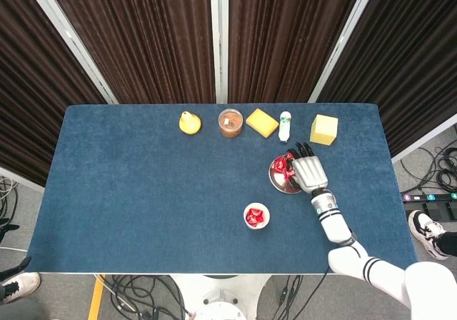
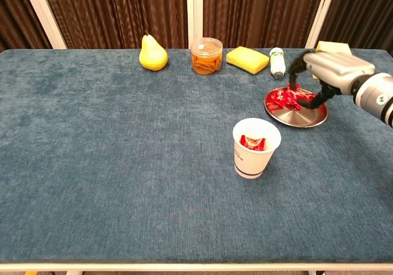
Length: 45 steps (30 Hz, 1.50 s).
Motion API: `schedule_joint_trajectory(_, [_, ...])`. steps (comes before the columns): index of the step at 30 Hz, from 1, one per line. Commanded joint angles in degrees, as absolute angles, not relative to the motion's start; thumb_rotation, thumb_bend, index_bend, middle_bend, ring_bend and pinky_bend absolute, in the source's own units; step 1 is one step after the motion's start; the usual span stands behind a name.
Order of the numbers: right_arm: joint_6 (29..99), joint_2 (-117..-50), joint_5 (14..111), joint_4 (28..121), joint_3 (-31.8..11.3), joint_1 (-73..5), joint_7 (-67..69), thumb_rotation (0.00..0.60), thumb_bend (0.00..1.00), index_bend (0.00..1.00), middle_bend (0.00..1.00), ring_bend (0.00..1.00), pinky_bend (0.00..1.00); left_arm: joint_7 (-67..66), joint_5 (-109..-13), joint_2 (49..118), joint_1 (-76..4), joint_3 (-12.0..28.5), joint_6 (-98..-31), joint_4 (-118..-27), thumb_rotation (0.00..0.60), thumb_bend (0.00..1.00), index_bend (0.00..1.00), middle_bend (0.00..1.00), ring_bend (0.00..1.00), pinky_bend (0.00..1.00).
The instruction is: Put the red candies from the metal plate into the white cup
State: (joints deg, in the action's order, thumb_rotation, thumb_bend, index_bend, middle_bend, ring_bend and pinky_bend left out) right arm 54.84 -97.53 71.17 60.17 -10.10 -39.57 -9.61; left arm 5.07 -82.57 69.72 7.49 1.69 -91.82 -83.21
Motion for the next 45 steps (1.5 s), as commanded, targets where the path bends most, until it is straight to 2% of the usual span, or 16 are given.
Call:
schedule_joint_trajectory(1, [62.01,-89.28,80.58,75.72,-8.41,-38.28,-6.08,0.600,0.36,0.56,0.18,0.00,0.00,4.83,-82.72,69.61,7.45,1.73,-91.97,-83.48,0.600,0.13,0.37,0.31,0.27,0.27])
schedule_joint_trajectory(7, [63.22,-84.85,88.12,86.43,-4.47,-38.16,-5.80,0.600,0.35,0.56,0.18,0.00,0.00,4.14,-82.83,69.26,7.50,1.73,-92.21,-84.38,0.600,0.12,0.37,0.31,0.27,0.26])
schedule_joint_trajectory(20, [59.50,-85.97,89.18,86.98,-1.19,-38.38,-8.90,0.600,0.35,0.55,0.17,0.00,0.00,4.00,-82.73,69.11,7.60,1.62,-92.08,-84.72,0.600,0.12,0.37,0.31,0.27,0.27])
schedule_joint_trajectory(23, [58.34,-85.53,89.11,87.28,-0.80,-38.65,-9.47,0.600,0.35,0.52,0.16,0.00,0.00,3.95,-82.94,69.19,7.54,1.58,-92.11,-84.74,0.600,0.12,0.37,0.31,0.27,0.26])
schedule_joint_trajectory(27, [57.80,-85.06,88.51,87.72,-0.81,-38.56,-10.28,0.600,0.35,0.40,0.14,0.00,0.00,4.12,-82.80,69.21,7.64,1.65,-92.22,-84.55,0.600,0.12,0.37,0.31,0.27,0.26])
schedule_joint_trajectory(31, [58.01,-84.42,88.30,88.27,-0.77,-38.19,-10.32,0.600,0.35,0.35,0.14,0.00,0.00,4.02,-82.87,69.25,7.53,1.64,-92.09,-84.56,0.600,0.12,0.37,0.31,0.27,0.26])
schedule_joint_trajectory(35, [59.58,-83.09,87.89,89.12,-1.95,-37.70,-9.40,0.600,0.35,0.33,0.14,0.00,0.00,3.91,-83.01,69.29,7.45,1.68,-92.12,-84.66,0.600,0.12,0.37,0.31,0.27,0.27])
schedule_joint_trajectory(39, [60.03,-80.97,83.68,88.52,-5.35,-37.56,-8.94,0.600,0.35,0.33,0.14,0.00,0.00,3.91,-83.26,69.21,7.48,1.49,-92.15,-84.62,0.600,0.12,0.37,0.31,0.27,0.26])
schedule_joint_trajectory(43, [55.31,-81.80,73.49,83.10,-9.52,-39.17,-11.65,0.600,0.34,0.37,0.15,0.00,0.00,3.98,-83.36,69.21,7.58,1.56,-92.51,-84.70,0.600,0.13,0.37,0.31,0.27,0.27])
schedule_joint_trajectory(45, [52.66,-83.16,69.54,79.91,-10.20,-40.20,-13.79,0.600,0.34,0.38,0.15,0.00,0.00,3.89,-83.45,69.22,7.57,1.58,-92.63,-84.95,0.600,0.12,0.37,0.31,0.27,0.26])
